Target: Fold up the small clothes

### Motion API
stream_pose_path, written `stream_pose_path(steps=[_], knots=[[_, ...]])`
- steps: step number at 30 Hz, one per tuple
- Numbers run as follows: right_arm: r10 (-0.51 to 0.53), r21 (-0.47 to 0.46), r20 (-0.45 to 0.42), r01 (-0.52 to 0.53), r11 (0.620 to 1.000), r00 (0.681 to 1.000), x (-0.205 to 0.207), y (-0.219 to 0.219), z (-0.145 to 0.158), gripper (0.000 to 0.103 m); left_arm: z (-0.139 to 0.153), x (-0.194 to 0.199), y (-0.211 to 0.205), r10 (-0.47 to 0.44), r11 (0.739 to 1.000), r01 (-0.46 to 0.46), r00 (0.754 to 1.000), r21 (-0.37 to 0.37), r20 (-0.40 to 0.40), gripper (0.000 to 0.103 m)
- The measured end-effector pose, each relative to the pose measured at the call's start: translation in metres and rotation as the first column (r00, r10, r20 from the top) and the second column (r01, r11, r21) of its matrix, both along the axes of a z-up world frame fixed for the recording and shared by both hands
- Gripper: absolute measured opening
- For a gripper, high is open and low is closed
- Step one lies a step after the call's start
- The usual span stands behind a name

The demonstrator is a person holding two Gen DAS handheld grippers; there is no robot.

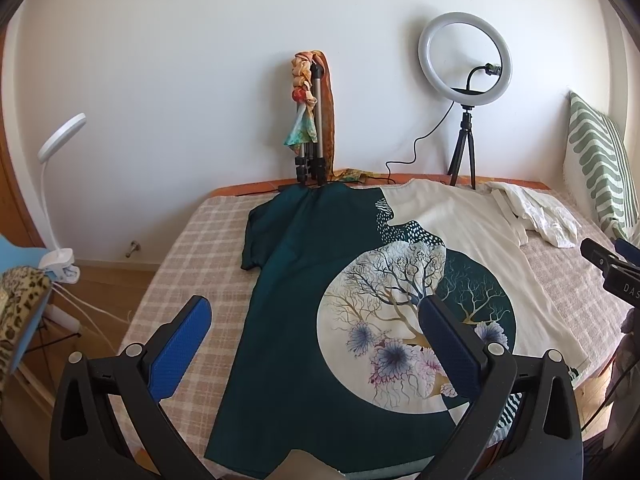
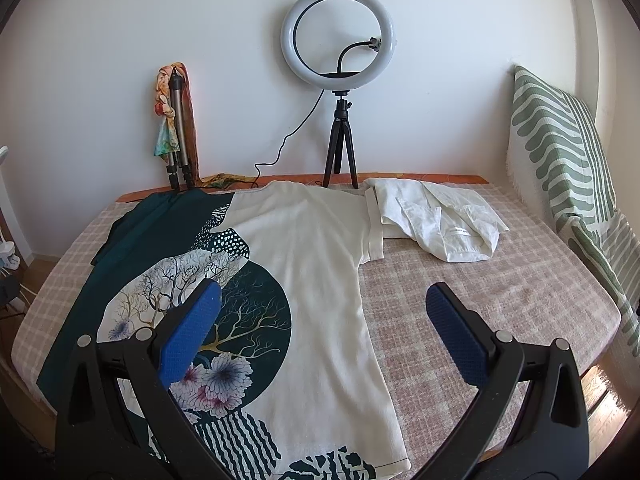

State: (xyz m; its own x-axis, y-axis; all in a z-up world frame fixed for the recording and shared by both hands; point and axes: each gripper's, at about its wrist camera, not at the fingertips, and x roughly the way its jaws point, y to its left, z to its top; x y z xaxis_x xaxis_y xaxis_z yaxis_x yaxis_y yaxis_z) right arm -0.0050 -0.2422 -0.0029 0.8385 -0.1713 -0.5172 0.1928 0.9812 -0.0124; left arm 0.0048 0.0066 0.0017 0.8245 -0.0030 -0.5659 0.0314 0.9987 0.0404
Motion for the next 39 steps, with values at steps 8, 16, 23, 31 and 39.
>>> stream_pose_path(steps=[8,16,23,31,39], knots=[[0.000,-0.003,0.003,0.000,1.000,1.000,-0.0007,0.0015,0.0014,0.103,0.0008,-0.0003,0.0020,0.001,1.000,-0.001,1.000,-0.006,0.004,0.103],[-0.001,-0.003,0.005,0.001,1.000,1.000,-0.0006,0.0021,0.0025,0.103,0.0021,0.0003,0.0018,0.003,1.000,-0.003,1.000,-0.010,0.003,0.103],[0.001,-0.003,0.006,-0.001,1.000,1.000,-0.0010,0.0020,0.0031,0.103,0.0021,-0.0002,0.0032,0.000,1.000,0.000,1.000,-0.013,0.001,0.103],[0.000,-0.004,0.006,0.000,1.000,1.000,-0.0010,0.0021,0.0041,0.103,0.0018,-0.0004,0.0045,0.001,1.000,-0.001,1.000,-0.016,-0.001,0.103],[0.002,-0.004,0.007,-0.002,1.000,1.000,-0.0010,0.0016,0.0041,0.103,0.0009,-0.0005,0.0045,0.002,1.000,-0.002,1.000,-0.015,-0.001,0.103]])
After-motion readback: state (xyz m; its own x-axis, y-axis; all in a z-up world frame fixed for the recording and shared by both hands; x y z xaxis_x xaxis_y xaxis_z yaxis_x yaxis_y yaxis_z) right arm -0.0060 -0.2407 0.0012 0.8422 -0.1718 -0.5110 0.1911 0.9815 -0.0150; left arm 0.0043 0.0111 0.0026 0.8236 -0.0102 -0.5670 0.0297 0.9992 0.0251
